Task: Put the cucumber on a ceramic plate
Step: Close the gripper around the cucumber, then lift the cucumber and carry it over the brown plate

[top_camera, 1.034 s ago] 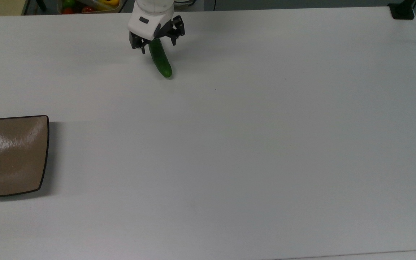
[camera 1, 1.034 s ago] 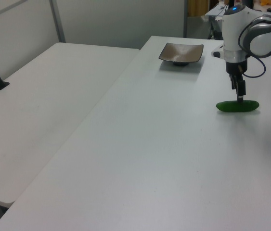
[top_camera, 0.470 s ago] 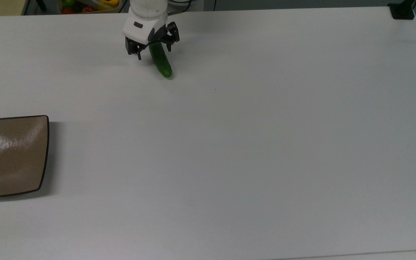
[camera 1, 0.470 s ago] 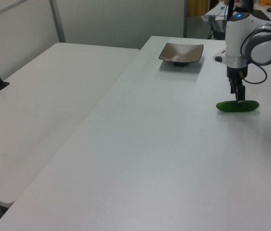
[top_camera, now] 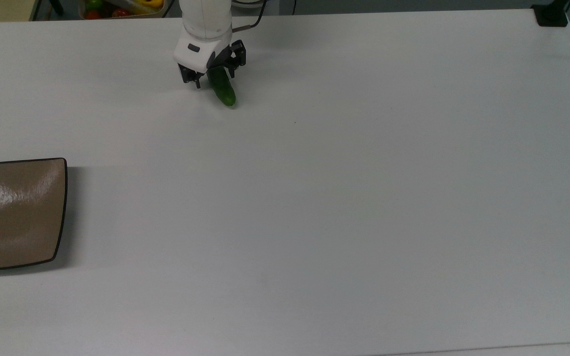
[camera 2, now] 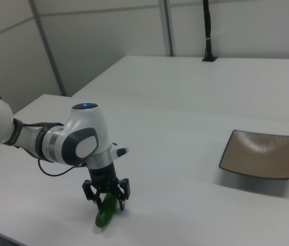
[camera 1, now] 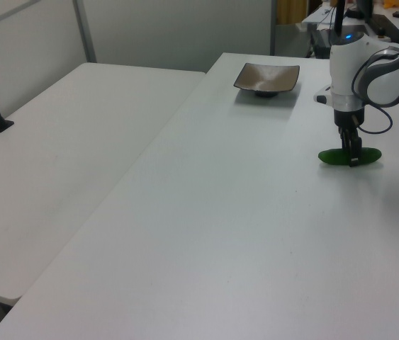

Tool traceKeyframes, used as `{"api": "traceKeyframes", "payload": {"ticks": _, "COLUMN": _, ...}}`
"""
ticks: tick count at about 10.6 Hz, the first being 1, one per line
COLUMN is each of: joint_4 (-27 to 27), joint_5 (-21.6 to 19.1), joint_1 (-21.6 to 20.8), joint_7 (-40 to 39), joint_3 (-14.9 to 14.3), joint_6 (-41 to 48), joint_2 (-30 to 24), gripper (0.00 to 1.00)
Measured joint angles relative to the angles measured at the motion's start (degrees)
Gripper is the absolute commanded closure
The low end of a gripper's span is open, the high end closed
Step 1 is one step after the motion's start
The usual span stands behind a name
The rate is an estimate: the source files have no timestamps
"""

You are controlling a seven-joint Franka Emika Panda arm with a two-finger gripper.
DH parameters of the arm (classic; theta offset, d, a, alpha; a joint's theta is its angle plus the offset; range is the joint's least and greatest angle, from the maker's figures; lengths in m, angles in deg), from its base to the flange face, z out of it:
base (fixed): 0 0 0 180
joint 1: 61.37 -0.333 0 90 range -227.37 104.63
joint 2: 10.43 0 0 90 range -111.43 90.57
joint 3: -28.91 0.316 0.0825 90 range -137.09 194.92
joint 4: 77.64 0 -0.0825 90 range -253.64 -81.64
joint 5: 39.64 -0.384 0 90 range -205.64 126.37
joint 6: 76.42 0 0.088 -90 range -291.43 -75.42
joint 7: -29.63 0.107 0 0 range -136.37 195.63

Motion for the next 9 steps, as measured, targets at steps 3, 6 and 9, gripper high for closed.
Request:
{"api": "traceKeyframes", "payload": {"ticks": 3, "joint_4": 0.0, "joint_5": 0.0, "joint_1": 0.0, "joint_7": 0.0, "joint_3": 0.0, "joint_6": 0.0, "joint_2": 0.0, "gripper": 0.93}}
{"api": "traceKeyframes", "payload": {"ticks": 6, "joint_4": 0.0, "joint_5": 0.0, "joint_1": 0.0, "joint_7": 0.2, "joint_3": 0.0, "joint_6": 0.0, "joint_2": -0.1, "gripper": 0.96}}
{"api": "traceKeyframes", "payload": {"ticks": 9, "joint_4": 1.7, "joint_5": 0.0, "joint_1": 0.0, "joint_7": 0.3, "joint_3": -0.1, "joint_6": 3.5, "joint_2": -1.9, "gripper": 0.96}}
